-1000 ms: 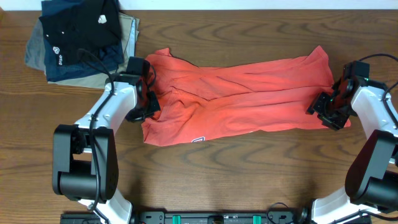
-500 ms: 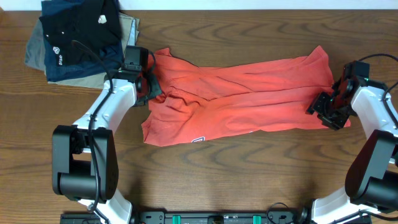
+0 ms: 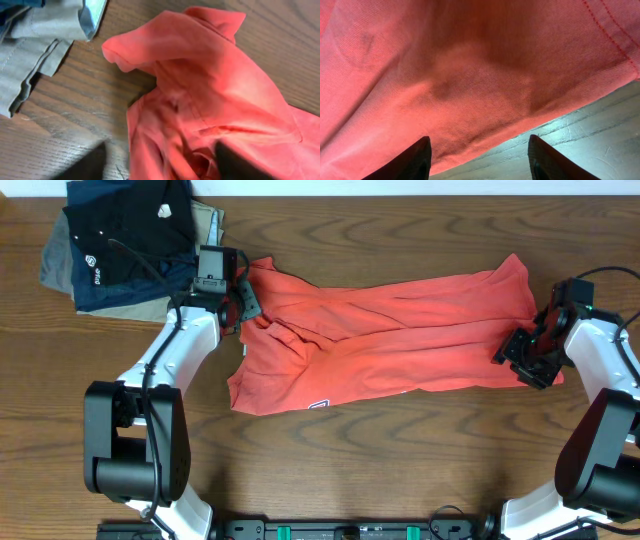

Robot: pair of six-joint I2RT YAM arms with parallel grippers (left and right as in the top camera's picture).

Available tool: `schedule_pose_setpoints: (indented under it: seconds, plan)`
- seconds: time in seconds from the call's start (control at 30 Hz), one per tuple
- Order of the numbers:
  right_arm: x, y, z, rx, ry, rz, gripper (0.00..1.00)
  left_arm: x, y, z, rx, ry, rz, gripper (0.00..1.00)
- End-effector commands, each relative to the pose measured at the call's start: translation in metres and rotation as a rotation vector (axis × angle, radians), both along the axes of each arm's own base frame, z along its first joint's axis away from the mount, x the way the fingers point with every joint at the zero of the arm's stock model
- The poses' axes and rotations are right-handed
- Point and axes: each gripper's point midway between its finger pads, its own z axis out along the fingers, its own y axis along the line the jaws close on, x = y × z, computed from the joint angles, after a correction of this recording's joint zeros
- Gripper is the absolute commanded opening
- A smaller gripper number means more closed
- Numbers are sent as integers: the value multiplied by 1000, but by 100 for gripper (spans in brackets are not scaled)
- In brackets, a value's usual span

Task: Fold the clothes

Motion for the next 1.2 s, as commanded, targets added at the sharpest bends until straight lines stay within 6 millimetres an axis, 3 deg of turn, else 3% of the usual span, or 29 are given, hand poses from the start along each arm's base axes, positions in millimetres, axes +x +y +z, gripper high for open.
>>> schedule_pose_setpoints:
  seconds: [0.0, 0.03, 0.1, 0.17, 0.27, 0.3, 0.37, 0.43, 0.47, 0.57, 0.73, 0.83, 1.0, 1.17]
  plan:
    - [-2, 4, -2, -5, 13, 29, 61, 8, 1, 12, 3, -30, 0, 98]
    - [-3, 4, -2, -4, 14, 29, 63, 6, 2, 16, 4, -30, 1, 100]
    - [-3, 4, -2, -6, 14, 28, 82, 3, 2, 29, 3, -40, 0, 99]
    - [-3, 2, -2, -16, 15, 27, 93, -4, 3, 47, 1, -56, 0, 98]
    - [-3, 2, -2, -16, 14, 26, 96, -33, 3, 68, -7, -18, -9, 96]
    - [-2, 1, -2, -16, 14, 26, 95, -44, 1, 69, -22, 14, -20, 85]
    - [-1, 1, -2, -17, 9, 25, 86, -72, -10, 64, -77, 115, -59, 65]
    - [0, 1, -2, -19, 3, 26, 66, -97, -23, 50, -128, 226, -97, 39]
    - [2, 1, -2, -21, -3, 27, 57, -108, -29, 40, -140, 272, -115, 32]
    - [6, 0, -2, -25, -20, 28, 39, -128, -43, 9, -131, 356, -161, 20]
    - [9, 0, -1, -28, -31, 26, 2, -136, -60, -24, -114, 414, -210, 19]
    - [13, -1, -1, -32, -46, 25, 1, -137, -64, -41, -115, 451, -198, 6]
    - [20, -6, -4, -59, -84, 23, 1, -141, -62, -64, -108, 516, -177, 6]
    - [15, -9, -25, -89, -102, 7, 1, -146, -56, -79, -79, 563, -164, 6]
